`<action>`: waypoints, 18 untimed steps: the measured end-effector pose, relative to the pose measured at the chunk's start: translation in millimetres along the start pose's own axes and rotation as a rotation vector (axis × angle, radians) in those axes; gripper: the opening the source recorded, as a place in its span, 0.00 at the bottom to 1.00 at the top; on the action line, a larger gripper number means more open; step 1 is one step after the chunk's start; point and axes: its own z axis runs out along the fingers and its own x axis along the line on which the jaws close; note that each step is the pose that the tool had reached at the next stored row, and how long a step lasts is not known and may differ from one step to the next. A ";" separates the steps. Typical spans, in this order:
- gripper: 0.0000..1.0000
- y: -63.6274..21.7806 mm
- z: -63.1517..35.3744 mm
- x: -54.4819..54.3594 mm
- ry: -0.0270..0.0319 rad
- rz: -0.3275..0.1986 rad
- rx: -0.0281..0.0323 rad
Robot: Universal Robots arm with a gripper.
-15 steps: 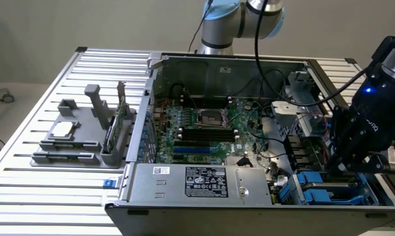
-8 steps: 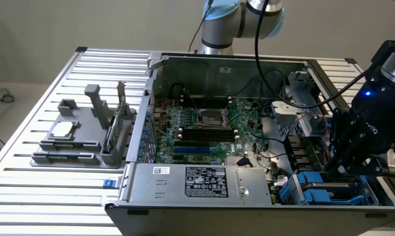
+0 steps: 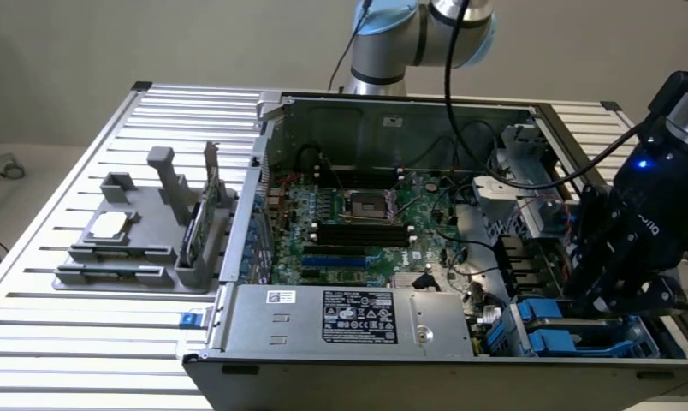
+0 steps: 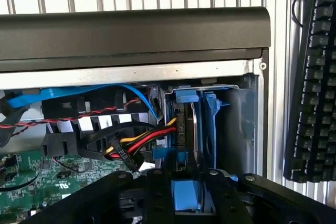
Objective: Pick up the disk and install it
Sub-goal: 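Insert the first disk wire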
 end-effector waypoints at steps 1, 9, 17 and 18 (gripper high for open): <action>0.30 -0.1 -2.0 -0.3 -0.0003 0.000 -0.0001; 0.37 -16.9 -7.6 -10.6 -0.0004 0.000 0.0000; 0.16 -36.9 -23.5 -15.7 -0.0004 0.000 0.0000; 0.16 -37.1 -24.3 -15.8 -0.0005 0.000 -0.0001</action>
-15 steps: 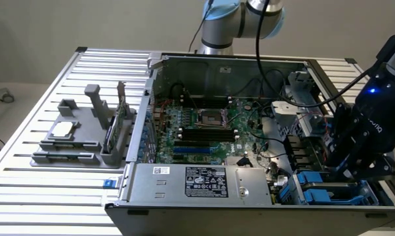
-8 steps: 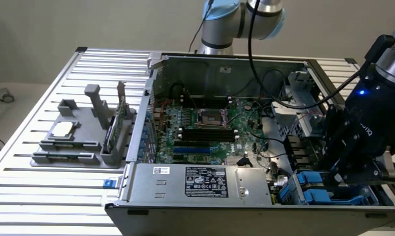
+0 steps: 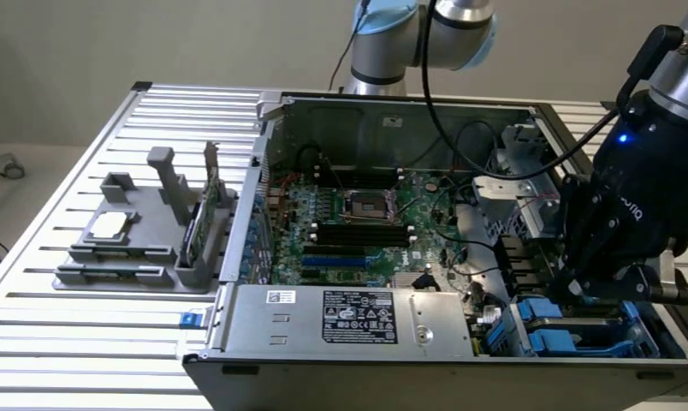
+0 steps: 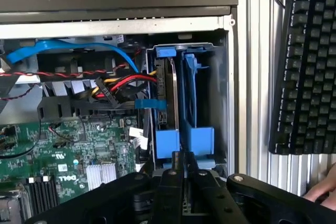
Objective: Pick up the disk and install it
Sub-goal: 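Insert the first disk wire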
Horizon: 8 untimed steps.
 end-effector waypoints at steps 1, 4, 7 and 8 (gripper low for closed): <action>0.11 0.0 0.1 0.0 0.0005 0.000 0.0000; 0.11 0.0 0.0 0.0 0.0004 0.000 0.0000; 0.11 -0.1 -0.1 0.0 0.0003 0.000 0.0000; 0.11 -0.1 -0.1 0.0 0.0003 0.000 0.0000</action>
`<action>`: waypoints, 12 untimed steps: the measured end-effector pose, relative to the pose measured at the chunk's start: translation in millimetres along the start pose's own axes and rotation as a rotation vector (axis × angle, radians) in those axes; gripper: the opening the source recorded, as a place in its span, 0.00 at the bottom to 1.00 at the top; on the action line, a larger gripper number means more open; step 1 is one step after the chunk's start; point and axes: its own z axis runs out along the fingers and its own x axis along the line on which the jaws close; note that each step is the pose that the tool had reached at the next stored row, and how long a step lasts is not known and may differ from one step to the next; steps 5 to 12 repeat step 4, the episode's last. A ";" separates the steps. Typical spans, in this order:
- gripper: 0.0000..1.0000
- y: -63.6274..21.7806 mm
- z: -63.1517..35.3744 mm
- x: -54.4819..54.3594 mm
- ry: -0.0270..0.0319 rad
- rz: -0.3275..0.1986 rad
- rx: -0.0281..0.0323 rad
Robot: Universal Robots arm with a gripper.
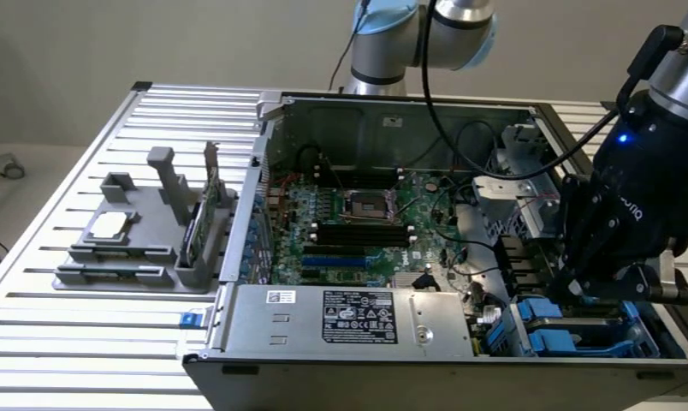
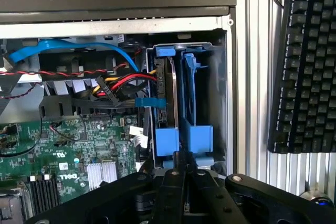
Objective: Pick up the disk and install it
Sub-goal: 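Insert the first disk wire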
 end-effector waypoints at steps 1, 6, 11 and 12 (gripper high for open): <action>0.11 0.0 0.0 0.0 0.0000 0.000 0.0000; 0.11 0.0 0.0 0.0 0.0001 0.000 0.0000; 0.11 0.0 0.0 0.0 0.0001 0.000 0.0000; 0.11 0.0 0.0 0.0 0.0001 0.000 0.0000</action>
